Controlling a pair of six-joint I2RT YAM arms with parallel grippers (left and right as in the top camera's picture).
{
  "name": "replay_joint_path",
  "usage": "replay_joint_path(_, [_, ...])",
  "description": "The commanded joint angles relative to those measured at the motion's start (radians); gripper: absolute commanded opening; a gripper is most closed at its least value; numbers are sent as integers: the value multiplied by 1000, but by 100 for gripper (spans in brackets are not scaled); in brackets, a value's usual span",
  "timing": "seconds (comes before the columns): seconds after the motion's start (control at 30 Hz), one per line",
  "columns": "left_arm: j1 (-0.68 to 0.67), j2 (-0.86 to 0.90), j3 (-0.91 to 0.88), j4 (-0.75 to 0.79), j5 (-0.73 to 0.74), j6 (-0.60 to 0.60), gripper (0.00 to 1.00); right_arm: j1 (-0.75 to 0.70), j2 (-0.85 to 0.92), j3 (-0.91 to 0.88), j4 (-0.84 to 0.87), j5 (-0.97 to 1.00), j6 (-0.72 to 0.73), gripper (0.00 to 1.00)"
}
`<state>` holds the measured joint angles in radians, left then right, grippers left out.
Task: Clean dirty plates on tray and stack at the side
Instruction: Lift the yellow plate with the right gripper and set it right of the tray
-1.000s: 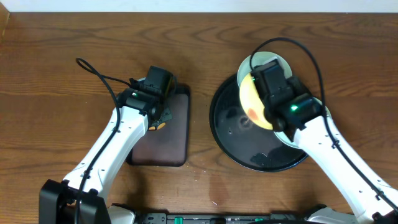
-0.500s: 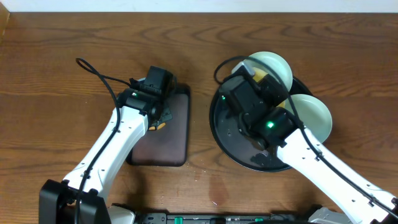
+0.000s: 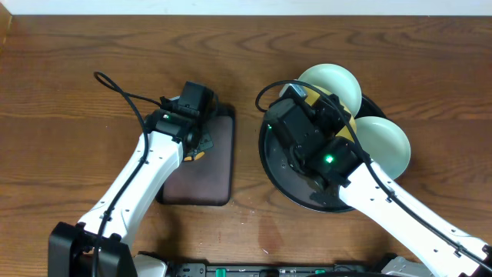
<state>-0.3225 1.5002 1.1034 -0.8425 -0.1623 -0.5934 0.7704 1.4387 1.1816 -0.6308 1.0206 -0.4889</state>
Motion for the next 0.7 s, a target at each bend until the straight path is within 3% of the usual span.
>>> replay_joint_path(0.0, [3,4,-7,-6,-2,17,8,10,-14,11,2,-39,-1,1])
replay_joint_path(0.17, [3,4,-7,-6,-2,17,8,9,-14,11,-1,-150,6,1])
replay_joint_path(0.53, [3,4,-7,-6,-2,17,8,-19,-14,11,-8,-159,39,1])
replay_joint_path(0.67, [3,4,-7,-6,-2,17,8,-97,-14,11,-9,-379,118,1])
